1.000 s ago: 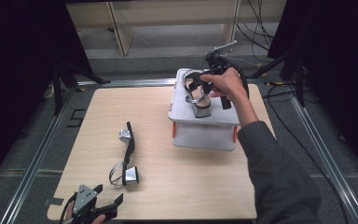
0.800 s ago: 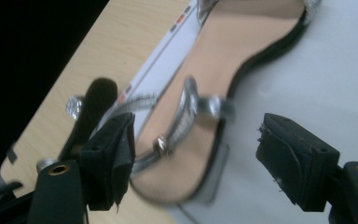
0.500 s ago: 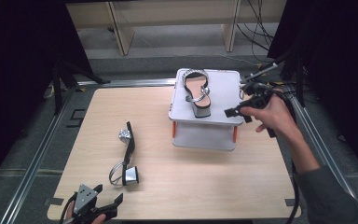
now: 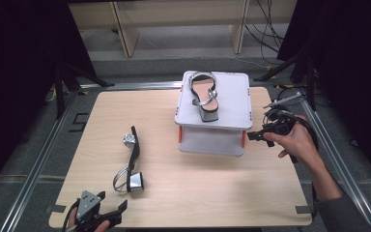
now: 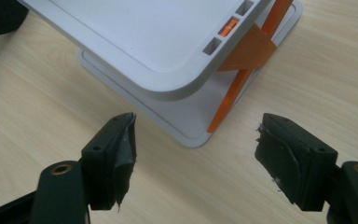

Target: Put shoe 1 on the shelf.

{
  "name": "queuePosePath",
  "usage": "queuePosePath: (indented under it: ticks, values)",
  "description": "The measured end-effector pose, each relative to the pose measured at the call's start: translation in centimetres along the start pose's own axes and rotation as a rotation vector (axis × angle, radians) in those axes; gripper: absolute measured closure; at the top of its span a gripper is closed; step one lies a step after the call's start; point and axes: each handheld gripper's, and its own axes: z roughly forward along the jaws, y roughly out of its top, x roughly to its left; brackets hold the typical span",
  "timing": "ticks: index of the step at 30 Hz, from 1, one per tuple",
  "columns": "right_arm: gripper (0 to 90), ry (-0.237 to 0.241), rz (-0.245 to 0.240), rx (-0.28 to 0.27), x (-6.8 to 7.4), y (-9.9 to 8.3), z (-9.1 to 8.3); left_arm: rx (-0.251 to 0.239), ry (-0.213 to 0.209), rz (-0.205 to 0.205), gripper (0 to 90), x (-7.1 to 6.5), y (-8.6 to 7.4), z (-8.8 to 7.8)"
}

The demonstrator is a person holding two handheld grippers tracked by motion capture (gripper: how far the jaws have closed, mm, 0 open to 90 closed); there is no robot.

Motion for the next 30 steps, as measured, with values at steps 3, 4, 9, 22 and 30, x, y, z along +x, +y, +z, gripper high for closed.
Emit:
queuePosePath:
  ticks: [3,4,9,22,30]
  values:
    - [31.1,-0.04,0.002,-0.009,-0.3,0.3,0.5,-0.004,-0.008,0.004,15.3,0.0,0.0,0.0]
    - [29.9,-0.042,0.006,-0.006,-0.4,0.4,0.5,-0.012,-0.009,-0.006,15.3,-0.1,0.0,0.1]
    - [34.7,-0.058,0.02,-0.003,-0.8,0.6,0.6,-0.01,-0.015,-0.003,15.5,-0.2,0.0,0.1]
    - [31.2,0.007,0.056,-0.015,-0.5,0.2,0.9,-0.01,-0.04,0.002,15.8,-0.5,0.3,0.6]
    - [29.8,-0.048,0.086,-0.008,-1.2,1.2,1.5,0.01,-0.062,-0.004,16.2,-0.8,0.5,1.2]
